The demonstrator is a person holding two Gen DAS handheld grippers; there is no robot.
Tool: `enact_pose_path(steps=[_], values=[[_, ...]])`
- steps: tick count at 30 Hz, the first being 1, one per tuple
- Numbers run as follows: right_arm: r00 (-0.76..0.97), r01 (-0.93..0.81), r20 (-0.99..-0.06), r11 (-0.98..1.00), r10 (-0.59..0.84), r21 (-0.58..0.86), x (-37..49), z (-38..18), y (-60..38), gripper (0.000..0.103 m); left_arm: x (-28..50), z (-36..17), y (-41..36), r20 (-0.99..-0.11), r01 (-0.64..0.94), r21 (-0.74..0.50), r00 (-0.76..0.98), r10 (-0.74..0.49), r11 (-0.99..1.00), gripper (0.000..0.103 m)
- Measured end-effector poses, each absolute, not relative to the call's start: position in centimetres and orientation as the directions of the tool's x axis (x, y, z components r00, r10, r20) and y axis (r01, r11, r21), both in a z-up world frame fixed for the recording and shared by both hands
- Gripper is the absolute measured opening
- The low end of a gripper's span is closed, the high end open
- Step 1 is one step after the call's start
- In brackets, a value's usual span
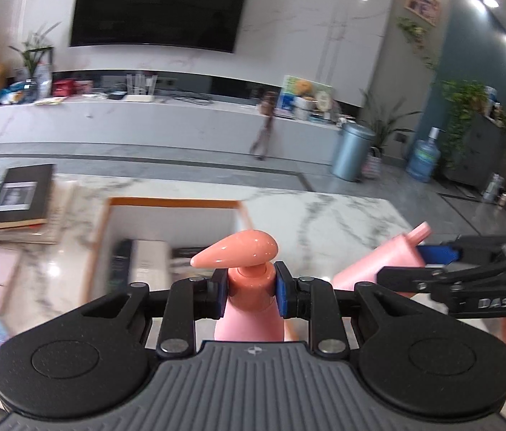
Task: Organize rigid objects
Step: 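Lift and carry the pink pump bottle and pink container over the shoebox with both tools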
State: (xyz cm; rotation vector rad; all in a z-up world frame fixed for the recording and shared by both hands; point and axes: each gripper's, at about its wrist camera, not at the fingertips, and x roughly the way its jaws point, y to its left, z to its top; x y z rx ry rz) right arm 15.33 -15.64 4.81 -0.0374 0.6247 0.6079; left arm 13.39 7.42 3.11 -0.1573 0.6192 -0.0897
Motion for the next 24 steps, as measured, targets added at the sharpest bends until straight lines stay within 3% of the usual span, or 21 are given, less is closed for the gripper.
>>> enact_pose_path(steps=[4,9,17,24], values=[[0.576,-0.663,-0.579,0.744,0.576,0.081,17.1,5.5,-10.6,0.057,15.2,2.2,10.6,-0.589,0.016,-0.201,0.797,-0.134,0.979,0.029],[0.463,-0.809,-0.682,0.584,0.566,-0.065,19.8,3.4,-4.3,0.057,17.0,0.3,12.6,-0.628,0.063,-0.159,0.764,-0.150,0.985,0.029],[0.321,-0.918,-0.840,0.361,0.437,-0.162,24.2,-2.7,0.8,0.057,18.5,-2.9,15.6,-0.682,0.199,-0.126,0.694,-0.230,0.972,0.029],[0.205,-0.961,-0.934,0.241,0.293,-0.135,28.3,-6.3,3.2,0.057,20.5,-4.6,15.1,-0.694,0.273,-0.152,0.655,-0.299,0.950,0.029]])
